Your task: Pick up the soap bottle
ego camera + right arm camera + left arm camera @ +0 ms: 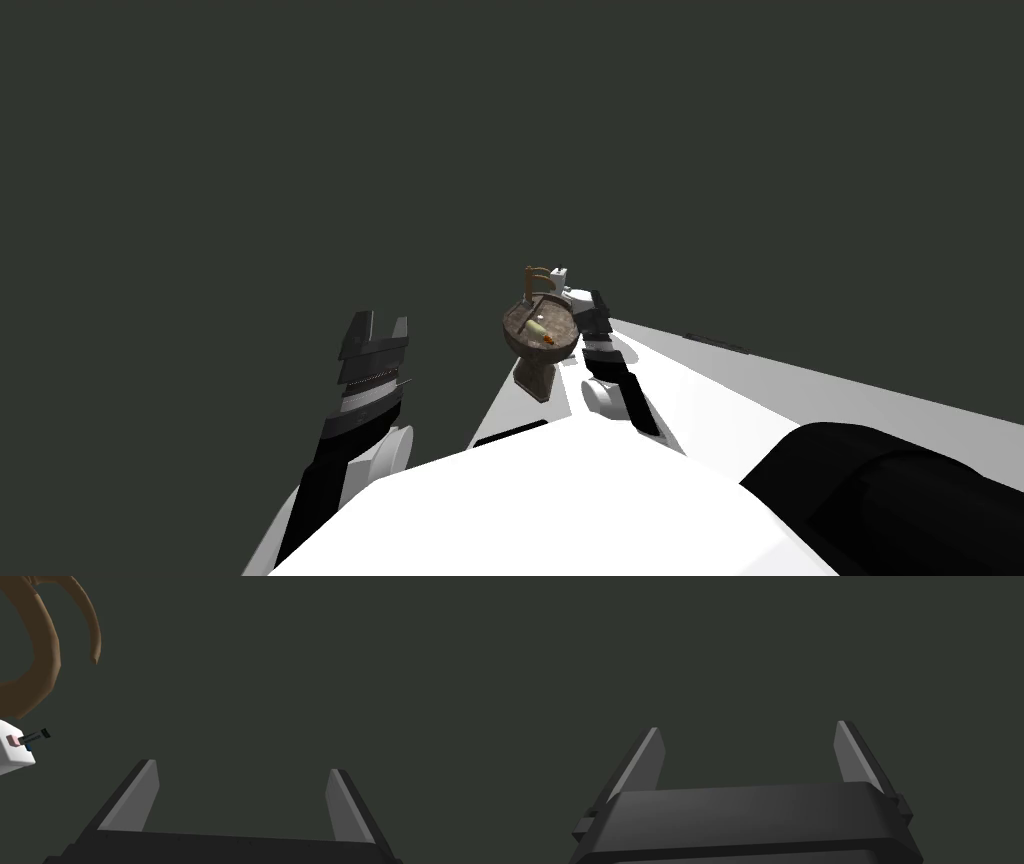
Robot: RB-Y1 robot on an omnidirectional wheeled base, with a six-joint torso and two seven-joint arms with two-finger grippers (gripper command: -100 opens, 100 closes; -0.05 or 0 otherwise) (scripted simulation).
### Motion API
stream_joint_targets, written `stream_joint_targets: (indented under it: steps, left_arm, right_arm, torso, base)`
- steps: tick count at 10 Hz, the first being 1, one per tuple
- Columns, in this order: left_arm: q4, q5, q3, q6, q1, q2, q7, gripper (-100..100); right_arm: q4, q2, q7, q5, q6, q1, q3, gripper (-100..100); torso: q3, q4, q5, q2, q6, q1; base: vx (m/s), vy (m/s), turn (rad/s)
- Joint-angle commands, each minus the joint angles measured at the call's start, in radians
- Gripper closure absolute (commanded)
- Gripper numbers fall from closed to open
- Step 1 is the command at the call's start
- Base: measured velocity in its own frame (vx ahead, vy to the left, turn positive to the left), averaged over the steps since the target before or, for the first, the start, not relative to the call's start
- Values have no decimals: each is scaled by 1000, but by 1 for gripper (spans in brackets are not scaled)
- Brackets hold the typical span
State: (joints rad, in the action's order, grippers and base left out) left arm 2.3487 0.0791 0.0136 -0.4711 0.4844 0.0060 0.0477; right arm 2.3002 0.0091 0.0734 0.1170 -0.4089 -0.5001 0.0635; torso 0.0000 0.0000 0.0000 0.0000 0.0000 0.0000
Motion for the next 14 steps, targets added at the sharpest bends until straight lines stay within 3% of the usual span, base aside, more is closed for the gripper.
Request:
stream_joint_targets:
  steps: [1,7,10,14]
  left_arm:
    - [0,0,0,0,0,0,0,0]
    - [0,0,0,0,0,0,0,0]
    - [0,0,0,0,0,0,0,0]
    - [0,0,0,0,0,0,0,0]
  right_arm:
    - [-4,-35,-8,-16,4,4,-5,-100]
    - [-50,-148,-89,-174,45,51,-58,-100]
    - [-61,-158,-110,-235,56,63,-71,-100]
    - [-101,-176,-182,-363,92,101,-115,-100]
  torso:
    - [0,0,0,0,0,0]
    - [3,1,0,4,0,0]
    - [2,1,0,4,0,-1]
    - [3,1,0,5,0,0]
  base:
    - [-14,-3,21]
    - [-62,-4,50]
    - [-54,-8,29]
    - [-74,3,52]
